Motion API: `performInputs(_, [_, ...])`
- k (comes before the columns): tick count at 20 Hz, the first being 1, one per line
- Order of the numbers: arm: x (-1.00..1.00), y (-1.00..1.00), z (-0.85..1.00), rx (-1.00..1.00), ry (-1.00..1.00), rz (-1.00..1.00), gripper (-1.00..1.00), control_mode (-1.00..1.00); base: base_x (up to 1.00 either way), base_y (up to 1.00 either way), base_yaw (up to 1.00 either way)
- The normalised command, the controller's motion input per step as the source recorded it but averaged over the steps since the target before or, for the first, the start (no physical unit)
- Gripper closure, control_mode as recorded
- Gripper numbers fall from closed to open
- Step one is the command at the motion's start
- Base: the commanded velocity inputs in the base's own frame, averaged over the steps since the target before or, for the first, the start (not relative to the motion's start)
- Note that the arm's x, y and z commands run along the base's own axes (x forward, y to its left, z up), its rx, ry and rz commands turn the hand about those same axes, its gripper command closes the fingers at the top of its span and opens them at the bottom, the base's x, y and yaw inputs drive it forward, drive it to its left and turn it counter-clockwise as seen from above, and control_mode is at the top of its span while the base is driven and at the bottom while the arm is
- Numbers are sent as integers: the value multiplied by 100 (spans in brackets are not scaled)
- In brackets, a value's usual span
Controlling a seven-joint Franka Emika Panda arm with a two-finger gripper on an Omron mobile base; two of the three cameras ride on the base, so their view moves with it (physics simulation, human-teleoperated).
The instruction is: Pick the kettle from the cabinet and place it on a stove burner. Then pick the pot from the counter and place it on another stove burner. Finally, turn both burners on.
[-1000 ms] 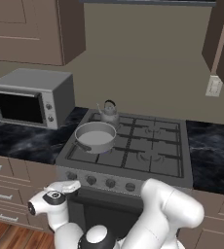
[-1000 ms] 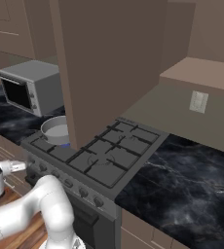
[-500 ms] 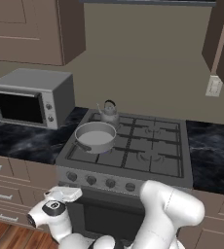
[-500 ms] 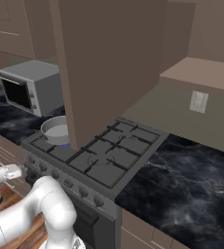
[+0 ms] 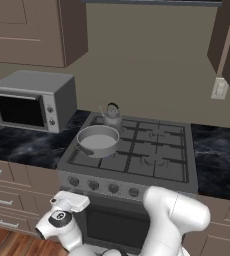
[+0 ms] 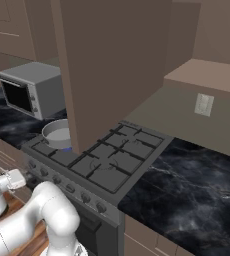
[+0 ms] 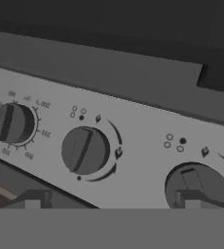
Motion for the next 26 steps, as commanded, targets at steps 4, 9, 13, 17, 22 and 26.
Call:
performInputs(4, [0, -13, 0, 0, -11, 4, -100, -100, 0, 0, 0])
performInputs(9, [0, -11, 0, 0, -8, 5, -100, -100, 0, 0, 0])
performInputs(13, [0, -17, 0, 0, -8, 4, -100, -100, 0, 0, 0])
performInputs(17, [0, -19, 0, 0, -8, 3, -100, -100, 0, 0, 0])
performInputs(22, [0, -15, 0, 0, -8, 4, -100, -100, 0, 0, 0])
performInputs(26, [0, -13, 0, 2, -6, 5, -100, -100, 0, 0, 0])
